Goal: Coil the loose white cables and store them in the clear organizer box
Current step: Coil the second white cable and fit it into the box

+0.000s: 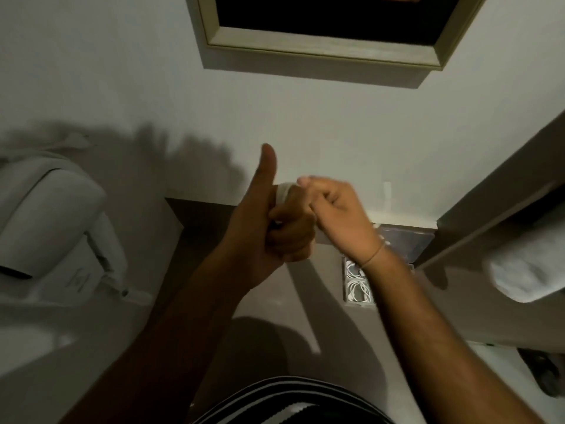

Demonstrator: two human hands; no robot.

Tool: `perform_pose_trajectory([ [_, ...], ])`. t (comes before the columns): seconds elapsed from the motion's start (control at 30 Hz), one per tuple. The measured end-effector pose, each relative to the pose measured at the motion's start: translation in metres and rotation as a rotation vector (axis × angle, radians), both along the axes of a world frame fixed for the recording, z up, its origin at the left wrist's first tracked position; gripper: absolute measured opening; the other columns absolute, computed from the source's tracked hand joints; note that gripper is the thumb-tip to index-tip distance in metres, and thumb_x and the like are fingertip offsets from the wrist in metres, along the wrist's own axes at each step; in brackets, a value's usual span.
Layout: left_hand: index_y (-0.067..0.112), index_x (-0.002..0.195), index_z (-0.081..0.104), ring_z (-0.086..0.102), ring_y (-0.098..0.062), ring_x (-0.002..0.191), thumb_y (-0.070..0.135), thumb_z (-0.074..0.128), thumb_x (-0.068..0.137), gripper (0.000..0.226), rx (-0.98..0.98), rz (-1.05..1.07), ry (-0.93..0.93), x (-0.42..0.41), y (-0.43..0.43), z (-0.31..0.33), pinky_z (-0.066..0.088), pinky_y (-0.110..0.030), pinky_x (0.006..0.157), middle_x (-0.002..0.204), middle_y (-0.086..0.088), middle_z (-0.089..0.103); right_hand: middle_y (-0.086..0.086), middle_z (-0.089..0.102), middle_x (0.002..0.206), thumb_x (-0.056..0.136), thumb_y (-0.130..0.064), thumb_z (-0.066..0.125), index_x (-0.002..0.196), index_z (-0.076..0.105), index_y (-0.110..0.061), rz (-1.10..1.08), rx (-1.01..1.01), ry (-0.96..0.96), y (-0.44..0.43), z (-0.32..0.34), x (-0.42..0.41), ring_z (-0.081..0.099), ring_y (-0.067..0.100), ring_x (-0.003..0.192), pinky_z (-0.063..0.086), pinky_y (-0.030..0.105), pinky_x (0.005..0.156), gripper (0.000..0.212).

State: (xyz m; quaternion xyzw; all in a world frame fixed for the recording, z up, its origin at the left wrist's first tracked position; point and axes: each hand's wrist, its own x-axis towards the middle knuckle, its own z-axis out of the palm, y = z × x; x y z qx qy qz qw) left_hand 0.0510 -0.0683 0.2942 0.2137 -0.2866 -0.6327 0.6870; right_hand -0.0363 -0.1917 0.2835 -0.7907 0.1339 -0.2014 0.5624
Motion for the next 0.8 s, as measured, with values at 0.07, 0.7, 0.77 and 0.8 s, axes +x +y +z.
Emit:
perform_pose_trajectory([
  [0.07, 0.022, 0.053, 0.042, 0.035, -0.011, 0.034, 0.058, 0.039, 0.108, 0.066, 0.083, 0.238, -0.109, 0.003, 0.001, -0.002, 0.038, -0.019, 0.045, 0.041, 0.005, 0.036, -0.011, 0.052, 0.063, 0.11, -0.003, 0.045, 0.072, 0.059, -0.012, 0.047, 0.063, 0.069, 0.019, -0.027, -0.012, 0.048, 0.0, 0.059, 0.04, 0.015, 0.061, 0.042],
  [0.7, 0.025, 0.044, 0.042, 0.04, -0.009, 0.029, 0.072, 0.05, 0.094, 0.07, 0.01, -0.149, -0.061, -0.019, 0.004, -0.004, 0.039, -0.018, 0.043, 0.036, 0.002, 0.031, -0.014, 0.066, 0.068, 0.101, -0.01, 0.066, 0.09, 0.075, -0.011, -0.059, -0.069, -0.163, -0.002, 0.03, -0.04, 0.054, -0.006, 0.06, 0.041, 0.007, 0.063, 0.014],
  [0.77, 0.022, 0.047, 0.033, 0.024, -0.016, 0.028, 0.056, 0.052, 0.102, 0.067, -0.047, -0.048, 0.003, -0.019, 0.004, 0.001, 0.033, -0.019, 0.04, 0.037, 0.0, 0.017, -0.01, 0.069, 0.072, 0.105, -0.011, 0.06, 0.094, 0.076, -0.016, -0.117, 0.071, -0.175, 0.016, 0.004, -0.036, 0.06, 0.0, 0.066, 0.048, 0.017, 0.063, 0.02],
  [0.8, 0.021, 0.048, 0.031, 0.021, -0.018, 0.029, 0.048, 0.05, 0.105, 0.065, -0.056, 0.026, 0.044, -0.019, 0.004, 0.002, 0.036, -0.019, 0.04, 0.038, -0.001, 0.014, -0.003, 0.066, 0.069, 0.106, -0.012, 0.058, 0.094, 0.077, -0.018, -0.154, 0.132, -0.161, 0.026, -0.007, -0.036, 0.058, 0.008, 0.064, 0.049, 0.024, 0.058, 0.023],
])
